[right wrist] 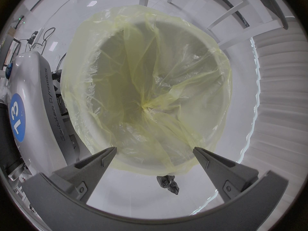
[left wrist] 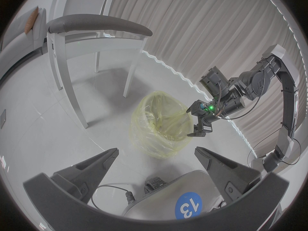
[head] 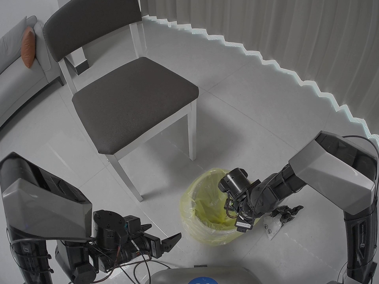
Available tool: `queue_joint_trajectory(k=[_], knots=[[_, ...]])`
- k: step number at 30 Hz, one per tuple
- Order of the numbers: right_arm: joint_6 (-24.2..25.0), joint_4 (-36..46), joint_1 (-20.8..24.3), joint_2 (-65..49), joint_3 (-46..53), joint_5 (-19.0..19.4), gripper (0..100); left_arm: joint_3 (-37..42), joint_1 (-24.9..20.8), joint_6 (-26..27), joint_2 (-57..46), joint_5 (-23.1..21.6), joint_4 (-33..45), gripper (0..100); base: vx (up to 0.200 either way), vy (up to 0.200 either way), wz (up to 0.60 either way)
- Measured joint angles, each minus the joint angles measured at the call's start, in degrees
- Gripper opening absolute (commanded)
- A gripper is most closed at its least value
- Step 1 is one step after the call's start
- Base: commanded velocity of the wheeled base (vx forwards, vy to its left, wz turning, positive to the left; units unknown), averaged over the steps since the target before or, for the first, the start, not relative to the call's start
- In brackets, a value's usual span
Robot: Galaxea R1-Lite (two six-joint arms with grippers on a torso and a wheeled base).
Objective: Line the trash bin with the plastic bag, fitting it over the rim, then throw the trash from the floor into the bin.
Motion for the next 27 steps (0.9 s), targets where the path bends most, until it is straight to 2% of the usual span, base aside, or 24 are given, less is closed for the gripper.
queue_joint_trajectory(k=[13, 27], knots=[[0.1, -0.4, 0.7, 0.0, 1.1, 0.0, 100, 0.1, -0.1, 0.1, -0.2, 0.4, 0.0, 100, 0.000, 0.000, 0.00], [-0.3, 0.5, 0.8, 4.8, -3.3, 0.4, 100, -0.2, 0.3, 0.0, 0.0, 0.4, 0.0, 100, 0.000, 0.000, 0.00]])
